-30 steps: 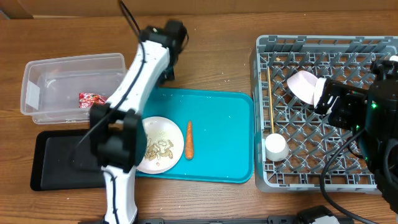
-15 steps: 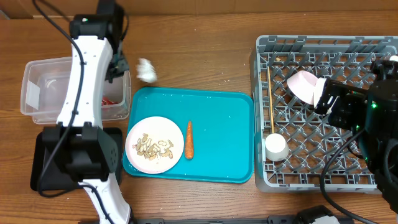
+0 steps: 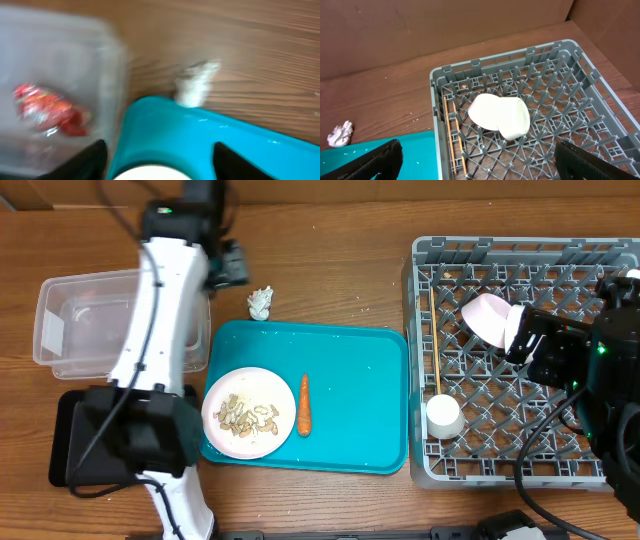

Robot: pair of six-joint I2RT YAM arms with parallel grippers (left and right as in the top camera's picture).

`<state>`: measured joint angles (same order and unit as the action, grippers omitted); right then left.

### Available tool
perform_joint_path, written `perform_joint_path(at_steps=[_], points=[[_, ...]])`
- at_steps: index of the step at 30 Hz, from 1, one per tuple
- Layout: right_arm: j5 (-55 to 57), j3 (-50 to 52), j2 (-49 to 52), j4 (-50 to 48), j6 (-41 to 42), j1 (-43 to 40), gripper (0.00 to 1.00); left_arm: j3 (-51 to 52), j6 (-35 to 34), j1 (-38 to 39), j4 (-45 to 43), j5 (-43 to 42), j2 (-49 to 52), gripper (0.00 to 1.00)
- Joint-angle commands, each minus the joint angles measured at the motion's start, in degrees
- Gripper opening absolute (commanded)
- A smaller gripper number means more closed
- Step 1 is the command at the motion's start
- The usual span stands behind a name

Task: Sort waste into correct bins and load items into the dishwasher
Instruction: 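Grasp the white tissue with left gripper and drop it in the clear bin, then reach left gripper to the tray and grasp the carrot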

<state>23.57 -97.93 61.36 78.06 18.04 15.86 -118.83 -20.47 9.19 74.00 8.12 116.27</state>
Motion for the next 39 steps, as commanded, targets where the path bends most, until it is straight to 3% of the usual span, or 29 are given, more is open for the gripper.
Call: perform_joint_path(at_steps=[1,6,16,18,20,21,26,33,39], points=[[0.81,-0.5,-0.11,-0.11,0.44,0.15,1.0,-0.37,1.57,4.7,-2.8,2.34,3.06,0.79],[0.83,-0.5,-0.11,-0.11,0.44,0.15,1.0,-0.37,0.26,5.4,-5.9,2.75,10.6,0.79],[0.81,-0.5,-0.11,-0.11,0.44,0.15,1.0,-0.37,1.38,5.09,-6.6,3.78,19.96,0.67],[0.81,-0.5,-0.11,-0.11,0.44,0.15,1.0,-0.37,1.38,5.05,-6.73,3.87,20.63,0.57],[0.81,-0.5,-0.11,-0.11,0.44,0.15,1.0,-0.37,1.38,5.03,-6.82,3.89,20.74,0.32],[0.81,-0.5,-0.11,-0.09,0.44,0.15,1.0,-0.48,1.4,5.05,-6.84,3.91,20.7,0.24],[0.81,-0.5,-0.11,-0.11,0.44,0.15,1.0,-4.44,2.69,5.03,-4.57,3.91,19.37,0.04],[0.81,-0.5,-0.11,-0.11,0.44,0.15,1.0,-17.27,2.36,4.98,6.19,5.01,14.86,0.04],[0.81,-0.5,-0.11,-0.11,0.44,0.15,1.0,-20.83,-9.6,1.97,21.0,13.25,9.86,0.04]])
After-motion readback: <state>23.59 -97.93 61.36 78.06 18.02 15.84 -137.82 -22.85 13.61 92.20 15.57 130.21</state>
